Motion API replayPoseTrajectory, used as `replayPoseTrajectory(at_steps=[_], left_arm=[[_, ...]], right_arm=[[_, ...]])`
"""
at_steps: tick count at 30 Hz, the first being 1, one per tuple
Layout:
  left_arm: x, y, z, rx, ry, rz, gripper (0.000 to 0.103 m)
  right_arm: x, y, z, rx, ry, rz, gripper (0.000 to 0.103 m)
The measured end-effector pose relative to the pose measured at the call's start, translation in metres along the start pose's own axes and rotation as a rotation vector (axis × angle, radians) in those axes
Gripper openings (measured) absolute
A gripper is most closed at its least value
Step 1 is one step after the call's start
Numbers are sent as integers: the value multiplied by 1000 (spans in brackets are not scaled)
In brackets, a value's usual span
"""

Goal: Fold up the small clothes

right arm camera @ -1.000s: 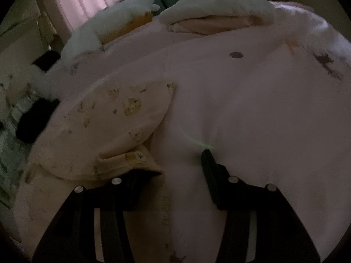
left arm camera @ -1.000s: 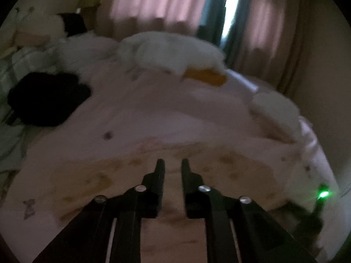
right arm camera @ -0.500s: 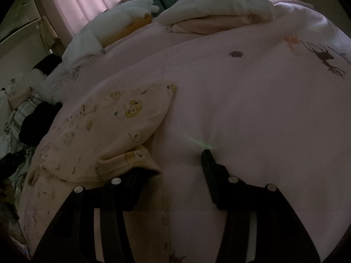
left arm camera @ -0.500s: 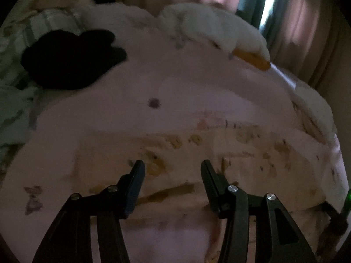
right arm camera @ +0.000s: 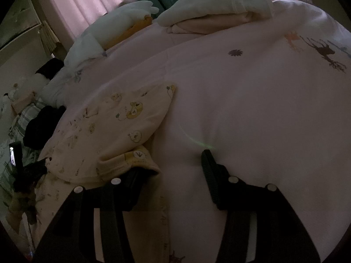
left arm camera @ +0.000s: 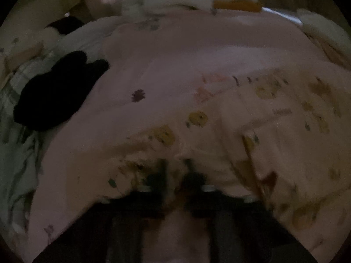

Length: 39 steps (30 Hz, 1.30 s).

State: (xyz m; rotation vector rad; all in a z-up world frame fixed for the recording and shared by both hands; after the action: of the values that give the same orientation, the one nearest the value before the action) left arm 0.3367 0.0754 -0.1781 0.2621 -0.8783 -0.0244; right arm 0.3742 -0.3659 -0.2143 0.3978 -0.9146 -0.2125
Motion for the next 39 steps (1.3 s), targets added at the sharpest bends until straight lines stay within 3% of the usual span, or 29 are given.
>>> replayPoseTrajectory(at_steps=[3, 11, 14, 17, 20, 25, 30, 35, 37, 39], left_arm=[[4, 6, 6, 27, -43, 21, 7], [33, 20, 50, -82, -134, 163, 7], [56, -2, 87, -157, -201, 180, 7], [73, -34, 121, -220, -278, 167, 7], [82, -69, 146, -332, -314, 183, 7], [100, -142, 165, -499, -351, 236, 7], [109, -227, 155, -672, -307, 295, 7], [88, -292, 131, -752, -204, 241, 7], [74, -308, 120, -732, -147, 209, 8], [60, -317, 107, -679, -53, 155, 16]], right_arm=[[0, 0, 0, 5, -2, -7, 52], [1, -3, 1, 20, -5, -24, 52], [1, -2, 1, 18, -5, -19, 50], [1, -2, 1, 27, -2, -26, 35], [1, -3, 0, 62, 8, -51, 25], [1, -9, -1, 120, 13, -117, 22], [-3, -17, 1, 170, 4, -184, 19], [-6, -18, 0, 210, -4, -226, 18], [-7, -20, 1, 228, -5, -245, 18], [-7, -20, 2, 230, -6, -247, 18]])
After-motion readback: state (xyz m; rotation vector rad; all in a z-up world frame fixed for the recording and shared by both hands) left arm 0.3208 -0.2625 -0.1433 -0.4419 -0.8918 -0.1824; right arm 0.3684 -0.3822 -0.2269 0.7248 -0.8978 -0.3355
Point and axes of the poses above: each gripper's, at about its wrist camera, not at the fingertips, and z roughly against the way its jaws point, y to its left, x to its top, the point moved 3 cm from there along -z, roughly the way its jaws point, and after that the axes turned 12 degrees about -y, right-handed, at the moved point
